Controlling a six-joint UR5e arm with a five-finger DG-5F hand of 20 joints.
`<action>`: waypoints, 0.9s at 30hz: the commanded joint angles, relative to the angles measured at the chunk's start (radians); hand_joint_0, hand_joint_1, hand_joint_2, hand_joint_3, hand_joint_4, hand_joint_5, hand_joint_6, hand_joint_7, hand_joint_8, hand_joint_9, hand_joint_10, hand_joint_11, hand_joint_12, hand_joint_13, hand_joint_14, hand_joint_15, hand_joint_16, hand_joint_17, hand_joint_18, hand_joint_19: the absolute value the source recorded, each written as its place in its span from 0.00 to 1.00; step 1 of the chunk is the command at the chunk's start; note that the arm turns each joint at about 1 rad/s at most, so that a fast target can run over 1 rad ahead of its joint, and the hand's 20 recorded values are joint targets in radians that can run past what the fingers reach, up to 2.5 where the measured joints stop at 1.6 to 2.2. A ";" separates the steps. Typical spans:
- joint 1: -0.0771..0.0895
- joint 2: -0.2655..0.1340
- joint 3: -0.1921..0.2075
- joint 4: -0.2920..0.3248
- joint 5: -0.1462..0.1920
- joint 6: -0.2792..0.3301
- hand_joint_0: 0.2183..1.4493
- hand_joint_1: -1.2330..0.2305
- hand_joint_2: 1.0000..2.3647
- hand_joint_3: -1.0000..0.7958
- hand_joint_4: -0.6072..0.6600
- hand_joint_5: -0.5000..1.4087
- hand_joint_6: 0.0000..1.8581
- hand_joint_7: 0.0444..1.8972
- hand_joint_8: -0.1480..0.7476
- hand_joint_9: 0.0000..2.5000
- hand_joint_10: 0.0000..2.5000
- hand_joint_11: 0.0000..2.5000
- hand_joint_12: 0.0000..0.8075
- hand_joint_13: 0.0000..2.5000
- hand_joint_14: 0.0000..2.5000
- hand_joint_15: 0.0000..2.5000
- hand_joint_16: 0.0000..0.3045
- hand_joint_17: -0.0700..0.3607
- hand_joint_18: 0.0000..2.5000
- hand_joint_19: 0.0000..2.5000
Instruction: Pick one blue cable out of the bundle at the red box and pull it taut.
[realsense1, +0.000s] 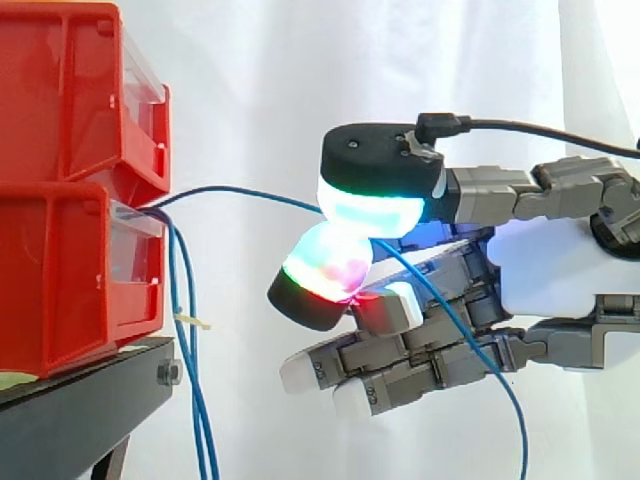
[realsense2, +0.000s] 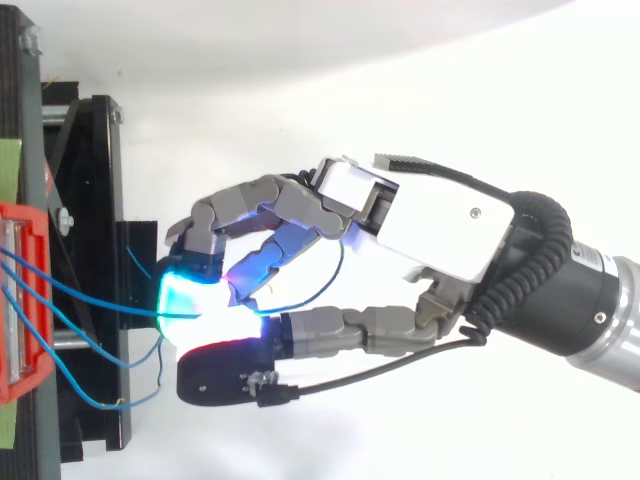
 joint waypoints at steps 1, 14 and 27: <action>0.000 0.000 -0.001 0.000 0.000 0.000 0.31 0.30 0.01 0.42 0.61 0.19 0.45 0.56 0.48 0.42 0.01 0.51 0.45 0.20 0.01 0.13 0.17 0.43 0.17 0.15; 0.000 0.000 -0.001 0.000 0.000 0.002 0.22 0.49 0.00 0.28 0.59 0.19 0.44 0.54 0.52 0.44 0.01 0.50 0.47 0.21 0.00 0.13 0.19 0.46 0.18 0.15; 0.002 0.000 0.000 0.002 0.000 -0.001 0.31 0.44 0.01 0.45 0.59 0.20 0.47 0.53 0.53 0.46 0.00 0.53 0.48 0.23 0.00 0.14 0.18 0.44 0.21 0.15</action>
